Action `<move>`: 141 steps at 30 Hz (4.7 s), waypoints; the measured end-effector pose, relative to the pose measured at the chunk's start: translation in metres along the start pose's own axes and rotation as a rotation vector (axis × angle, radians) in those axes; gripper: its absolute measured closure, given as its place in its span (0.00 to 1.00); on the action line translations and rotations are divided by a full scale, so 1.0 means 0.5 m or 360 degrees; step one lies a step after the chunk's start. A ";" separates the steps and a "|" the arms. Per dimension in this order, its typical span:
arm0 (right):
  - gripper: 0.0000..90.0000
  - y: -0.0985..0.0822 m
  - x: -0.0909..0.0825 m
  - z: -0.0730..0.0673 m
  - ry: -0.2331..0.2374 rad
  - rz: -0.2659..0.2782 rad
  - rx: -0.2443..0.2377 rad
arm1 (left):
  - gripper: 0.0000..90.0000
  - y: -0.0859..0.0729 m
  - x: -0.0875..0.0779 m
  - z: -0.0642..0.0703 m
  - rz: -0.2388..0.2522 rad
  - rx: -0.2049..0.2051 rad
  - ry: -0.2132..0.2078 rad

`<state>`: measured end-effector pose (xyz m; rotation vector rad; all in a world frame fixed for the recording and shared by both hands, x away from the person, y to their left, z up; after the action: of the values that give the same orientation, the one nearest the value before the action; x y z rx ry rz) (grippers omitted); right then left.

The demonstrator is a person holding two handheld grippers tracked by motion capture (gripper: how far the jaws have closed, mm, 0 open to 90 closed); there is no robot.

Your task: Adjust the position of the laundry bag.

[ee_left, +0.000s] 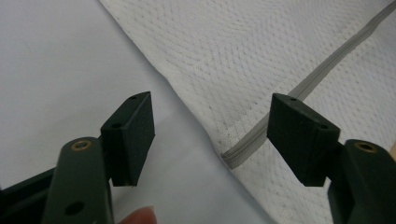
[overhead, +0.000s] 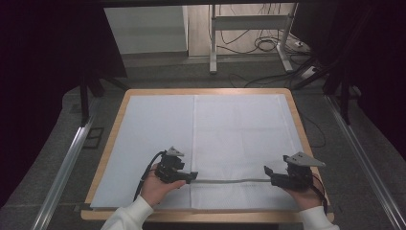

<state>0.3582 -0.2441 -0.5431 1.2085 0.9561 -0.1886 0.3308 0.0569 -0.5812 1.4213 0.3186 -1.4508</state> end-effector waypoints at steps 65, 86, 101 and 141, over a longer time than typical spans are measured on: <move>0.24 0.023 -0.025 0.104 -0.0021 -0.0211 0.0199 | 0.98 -0.002 0.055 0.015 -0.0059 0.0050 -0.0013; 0.43 -0.067 -0.002 0.187 -0.0016 -0.0486 0.0459 | 0.98 0.001 0.055 0.017 -0.0037 0.0047 -0.0030; 0.55 -0.090 0.019 0.187 -0.0005 -0.0616 0.0459 | 0.98 0.002 0.053 0.019 -0.0029 0.0048 -0.0039; 0.98 -0.073 0.005 0.175 0.0040 -0.0522 0.0418 | 0.99 0.007 0.039 0.017 0.0007 0.0052 -0.0058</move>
<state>0.3840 -0.3321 -0.5675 1.2877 1.1748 -0.5750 0.3332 0.0398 -0.5938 1.4193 0.2697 -1.4823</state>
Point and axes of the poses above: each handheld gripper's, and its own axes: x roughly forward along the jaws, y roughly out of its top, z roughly to its right, the point moved 10 cm from there along x, roughly forward along the jaws, and after that the axes turned 11 degrees about -z, right-handed, at the moved point
